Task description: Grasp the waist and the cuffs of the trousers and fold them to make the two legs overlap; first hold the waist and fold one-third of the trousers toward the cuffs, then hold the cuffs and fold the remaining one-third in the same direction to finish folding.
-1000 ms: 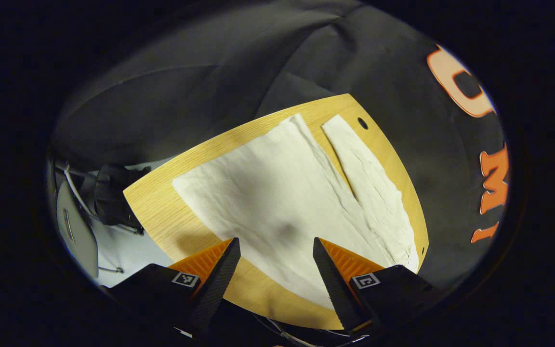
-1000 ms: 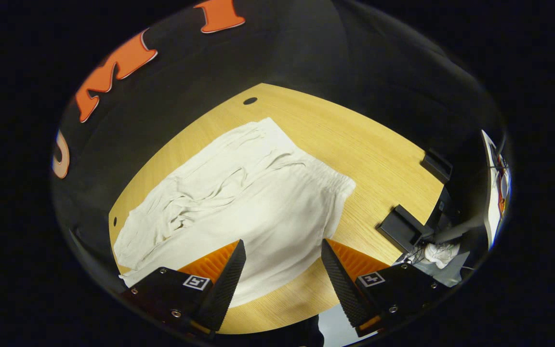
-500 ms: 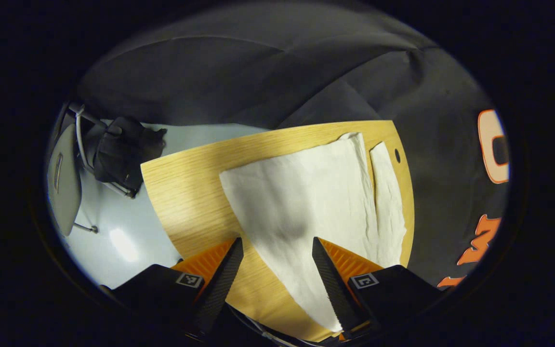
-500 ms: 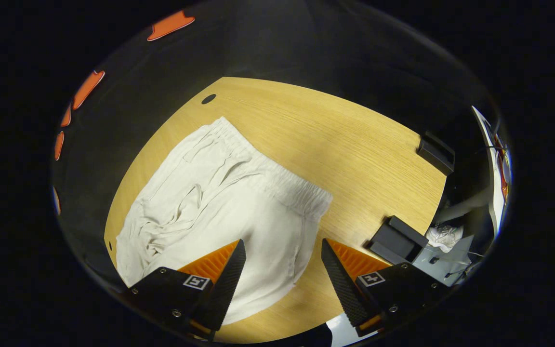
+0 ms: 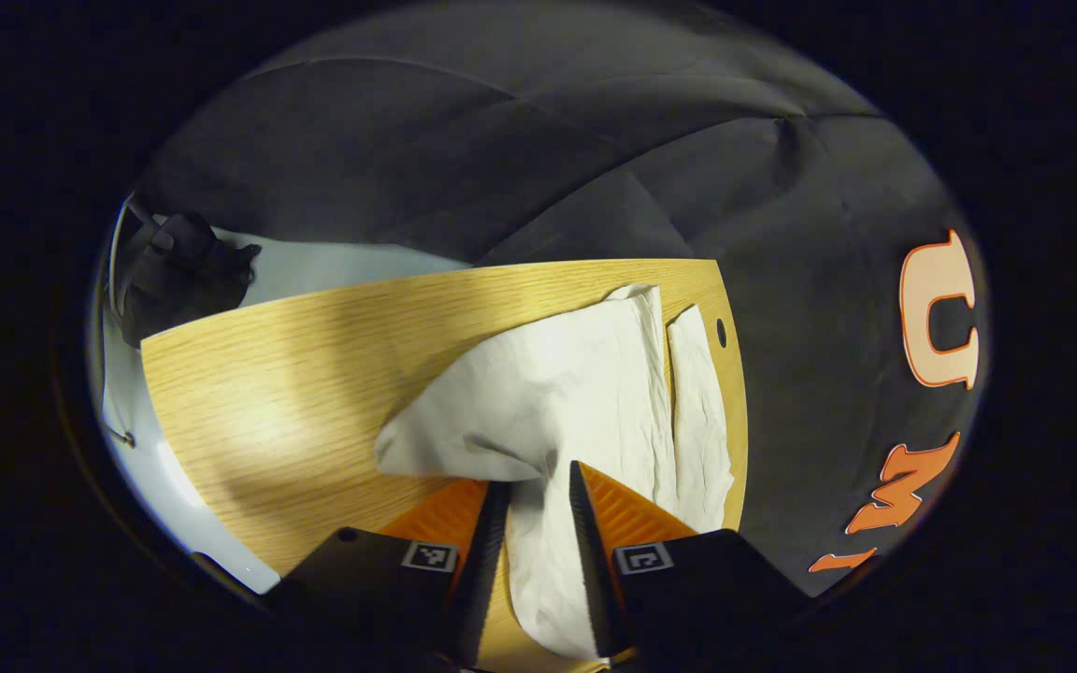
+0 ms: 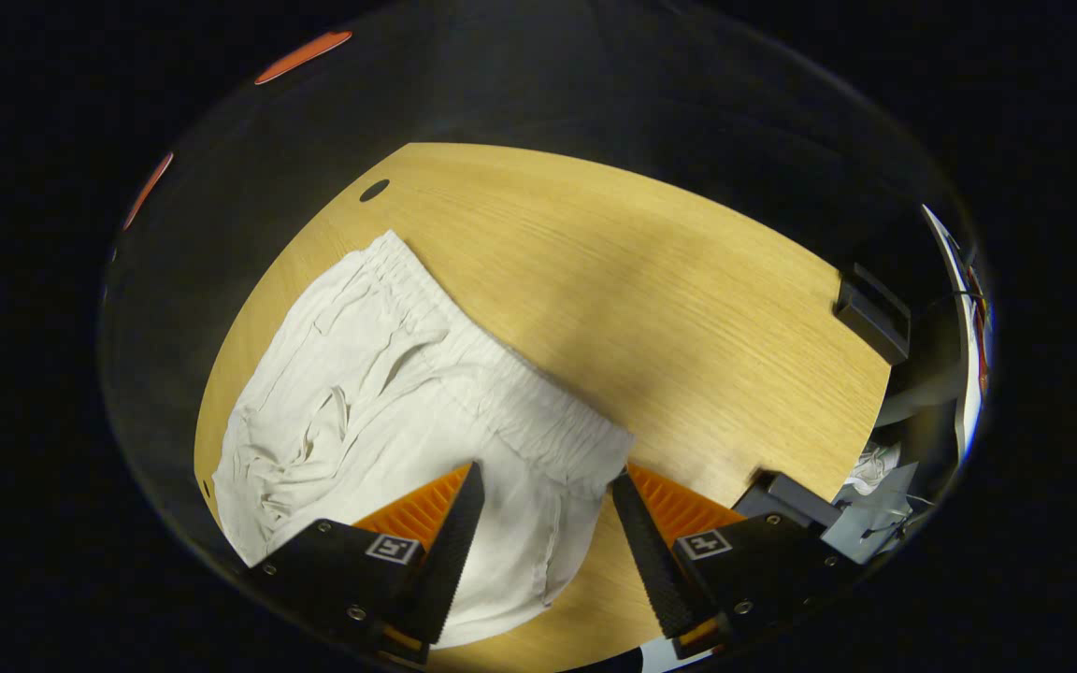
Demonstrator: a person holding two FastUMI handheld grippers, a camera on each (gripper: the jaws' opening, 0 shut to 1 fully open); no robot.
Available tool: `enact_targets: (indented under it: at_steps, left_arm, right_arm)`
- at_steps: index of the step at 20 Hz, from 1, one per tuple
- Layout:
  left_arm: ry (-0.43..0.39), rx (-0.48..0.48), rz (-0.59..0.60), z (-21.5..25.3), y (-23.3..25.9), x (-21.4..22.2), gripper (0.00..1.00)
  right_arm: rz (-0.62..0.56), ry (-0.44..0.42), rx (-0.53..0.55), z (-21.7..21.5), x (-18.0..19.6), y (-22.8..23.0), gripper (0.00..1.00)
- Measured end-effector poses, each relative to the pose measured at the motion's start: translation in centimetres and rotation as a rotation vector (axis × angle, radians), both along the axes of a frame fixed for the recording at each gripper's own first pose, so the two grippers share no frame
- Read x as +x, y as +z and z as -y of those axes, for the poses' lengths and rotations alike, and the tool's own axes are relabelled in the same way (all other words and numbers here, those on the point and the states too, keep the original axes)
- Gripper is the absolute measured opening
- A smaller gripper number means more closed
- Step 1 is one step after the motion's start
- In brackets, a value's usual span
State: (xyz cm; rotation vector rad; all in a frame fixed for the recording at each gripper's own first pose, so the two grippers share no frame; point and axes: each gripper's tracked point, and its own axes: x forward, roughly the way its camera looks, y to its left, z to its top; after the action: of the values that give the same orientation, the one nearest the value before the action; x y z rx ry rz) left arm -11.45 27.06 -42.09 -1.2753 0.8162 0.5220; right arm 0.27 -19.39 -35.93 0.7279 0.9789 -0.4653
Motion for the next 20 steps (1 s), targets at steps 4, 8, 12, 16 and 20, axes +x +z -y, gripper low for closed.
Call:
enact_targets:
  at_steps: [4,8,12,16,20]
  left_arm:
    - [-0.045,0.037,-0.033,0.1,-0.2,0.3,0.12]
    - [-0.141,0.071,-0.024,1.5,0.0,1.5,0.07]
    - [-0.201,0.12,0.039,1.3,2.5,1.5,0.07]
    - [-0.268,0.181,0.112,0.2,6.2,2.6,0.07]
    - [-0.366,0.267,0.124,-0.7,9.2,5.3,0.06]
  right_arm:
    - [0.009,-0.017,-0.039,0.8,0.4,-0.4,0.71]
    - [0.04,-0.08,0.006,0.7,1.1,-0.4,0.2]
    - [0.087,-0.135,0.105,0.7,0.5,0.7,0.05]
    - [0.123,-0.143,0.145,0.5,0.9,3.4,0.05]
    - [0.114,-0.152,0.177,0.9,2.3,5.2,0.05]
